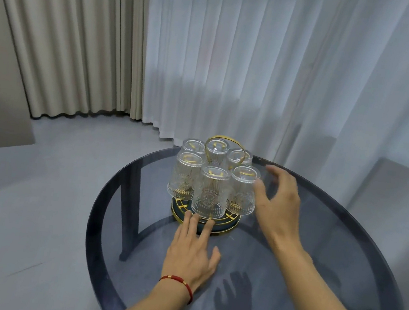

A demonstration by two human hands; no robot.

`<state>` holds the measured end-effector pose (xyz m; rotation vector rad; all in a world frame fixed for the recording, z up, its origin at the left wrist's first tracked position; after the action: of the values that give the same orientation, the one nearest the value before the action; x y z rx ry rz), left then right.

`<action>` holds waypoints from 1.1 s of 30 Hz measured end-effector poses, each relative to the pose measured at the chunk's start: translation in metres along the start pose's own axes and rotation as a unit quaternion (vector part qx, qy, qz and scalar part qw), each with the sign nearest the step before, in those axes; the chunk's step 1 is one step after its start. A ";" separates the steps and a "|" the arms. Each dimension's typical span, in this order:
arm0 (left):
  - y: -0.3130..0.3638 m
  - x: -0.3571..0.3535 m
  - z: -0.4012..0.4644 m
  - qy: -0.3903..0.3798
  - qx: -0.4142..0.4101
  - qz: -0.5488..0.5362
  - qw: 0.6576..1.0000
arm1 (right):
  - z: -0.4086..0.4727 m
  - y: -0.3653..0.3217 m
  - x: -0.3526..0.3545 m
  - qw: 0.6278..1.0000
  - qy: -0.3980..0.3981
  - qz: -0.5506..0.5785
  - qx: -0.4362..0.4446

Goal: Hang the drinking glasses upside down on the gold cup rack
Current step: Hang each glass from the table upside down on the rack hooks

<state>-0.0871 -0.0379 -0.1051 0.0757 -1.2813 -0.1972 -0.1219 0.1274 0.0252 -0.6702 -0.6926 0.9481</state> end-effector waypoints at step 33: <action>-0.003 0.000 0.000 0.007 0.033 -0.008 0.999 | 0.013 0.023 -0.010 0.994 -0.112 -0.020 0.005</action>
<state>-0.0870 -0.0413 -0.1054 0.1432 -1.2744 -0.1686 -0.1476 0.1312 0.0132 -0.5437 -0.8958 0.9978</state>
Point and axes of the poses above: each hand's wrist, its own z-axis towards the middle knuckle, its own x-axis out of the back of the hand, y = z × x, the point moved 2 cm from there along z, towards the middle knuckle, and after that the axes turned 11 degrees about z, right-handed, at the moved point
